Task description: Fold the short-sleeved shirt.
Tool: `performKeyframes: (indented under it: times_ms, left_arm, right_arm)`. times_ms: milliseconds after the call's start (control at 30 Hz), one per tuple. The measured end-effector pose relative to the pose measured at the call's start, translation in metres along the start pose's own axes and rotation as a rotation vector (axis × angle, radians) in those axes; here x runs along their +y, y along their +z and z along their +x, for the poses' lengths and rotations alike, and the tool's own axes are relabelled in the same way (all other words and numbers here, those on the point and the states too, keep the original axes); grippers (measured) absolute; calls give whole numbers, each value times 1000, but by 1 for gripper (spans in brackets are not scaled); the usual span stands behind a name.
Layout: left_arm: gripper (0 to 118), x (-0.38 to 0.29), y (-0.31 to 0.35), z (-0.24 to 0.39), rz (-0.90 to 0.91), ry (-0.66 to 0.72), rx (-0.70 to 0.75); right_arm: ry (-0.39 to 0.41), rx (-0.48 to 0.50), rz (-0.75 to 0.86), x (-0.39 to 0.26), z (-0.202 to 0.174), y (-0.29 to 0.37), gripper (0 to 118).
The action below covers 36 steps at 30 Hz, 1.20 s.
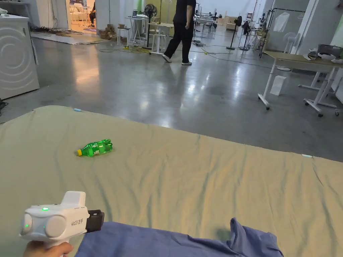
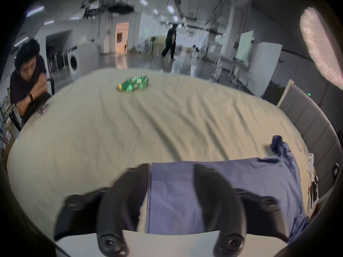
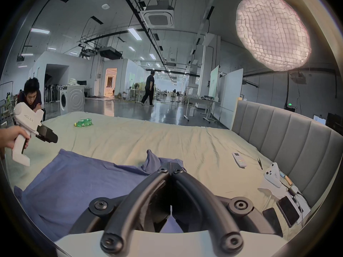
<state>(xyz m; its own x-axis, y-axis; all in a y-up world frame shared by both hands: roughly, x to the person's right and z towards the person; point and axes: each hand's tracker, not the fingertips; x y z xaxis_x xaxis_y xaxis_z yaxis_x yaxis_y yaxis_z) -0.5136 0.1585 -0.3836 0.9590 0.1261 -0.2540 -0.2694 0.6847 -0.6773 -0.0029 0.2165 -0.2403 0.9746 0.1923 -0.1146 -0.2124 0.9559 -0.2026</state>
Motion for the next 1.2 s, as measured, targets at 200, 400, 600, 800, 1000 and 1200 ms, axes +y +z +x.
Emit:
performKeyframes:
  times_ms: [200,400,600,800,1000,1200]
  left_arm:
    - [72,14,-62,-13,-148,27,49]
    - [72,-4,-75,12,-220,-70,72]
    - [52,-6,-70,40,-207,-154,118]
    - [6,-5,-65,48,-224,-262,97]
    - [5,0,-50,38,-193,-236,109]
    - [5,7,-31,34,-133,-260,120]
  right_arm:
    - [20,-11,-93,-22,9,-12,0]
    - [23,-10,-163,-43,15,-17,0]
    - [16,-3,-211,-51,15,-29,0]
    - [-4,26,-261,-32,34,-96,14]
    - [-45,95,-469,-30,72,-218,60]
    - [-55,181,-660,-41,83,-284,60]
